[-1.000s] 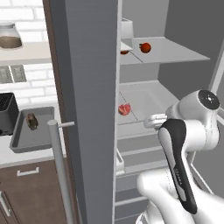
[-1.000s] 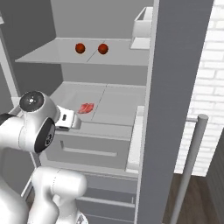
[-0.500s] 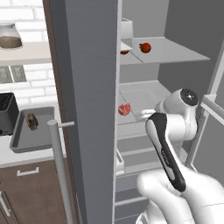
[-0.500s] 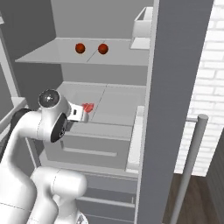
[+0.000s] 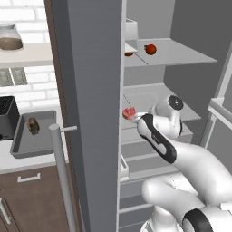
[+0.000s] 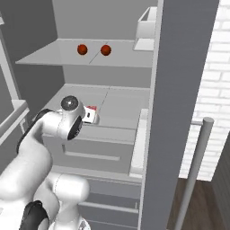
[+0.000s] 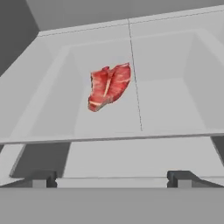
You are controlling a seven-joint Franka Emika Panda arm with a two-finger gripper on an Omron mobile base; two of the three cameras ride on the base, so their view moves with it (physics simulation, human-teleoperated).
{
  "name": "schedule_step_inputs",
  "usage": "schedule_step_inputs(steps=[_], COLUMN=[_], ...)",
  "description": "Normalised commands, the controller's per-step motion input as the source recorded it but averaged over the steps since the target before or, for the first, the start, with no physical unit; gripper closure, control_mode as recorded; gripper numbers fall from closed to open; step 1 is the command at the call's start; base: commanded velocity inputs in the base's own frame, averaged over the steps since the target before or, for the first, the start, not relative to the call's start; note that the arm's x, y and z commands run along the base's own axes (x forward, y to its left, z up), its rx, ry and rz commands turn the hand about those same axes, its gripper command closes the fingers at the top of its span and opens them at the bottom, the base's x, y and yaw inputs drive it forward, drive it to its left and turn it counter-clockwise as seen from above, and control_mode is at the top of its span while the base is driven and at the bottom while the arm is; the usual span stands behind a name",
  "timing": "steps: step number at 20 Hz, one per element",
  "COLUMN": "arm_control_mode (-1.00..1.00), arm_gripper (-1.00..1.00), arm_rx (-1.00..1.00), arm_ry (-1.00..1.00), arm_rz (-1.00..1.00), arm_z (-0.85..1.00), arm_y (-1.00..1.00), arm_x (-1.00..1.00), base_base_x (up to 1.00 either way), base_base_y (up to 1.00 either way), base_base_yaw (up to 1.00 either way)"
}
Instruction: Place one tomato and one steak in each tupperware on the nearby counter, to pack two identical lunches.
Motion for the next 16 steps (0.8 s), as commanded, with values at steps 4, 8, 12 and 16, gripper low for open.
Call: schedule_step_inputs(steps=[4,8,12,16], arm_control_mode=[-1.0,-1.0,-1.0,-1.0], arm_gripper=[-1.0,-1.0,-1.0,-1.0], arm_rx=[0.0,0.0,0.0,0.0], arm_ry=[0.04,0.04,0.07,0.06], arm_rz=[0.0,0.0,0.0,0.0], arm_z=[-0.15,0.0,0.0,-0.02], arm_y=[0.26,0.26,0.05,0.0], arm_x=[0.88,0.62,0.39,0.21], base_base_x=[0.0,0.0,0.0,0.0], base_base_y=[0.0,0.0,0.0,0.0], base_base_yaw=[0.0,0.0,0.0,0.0])
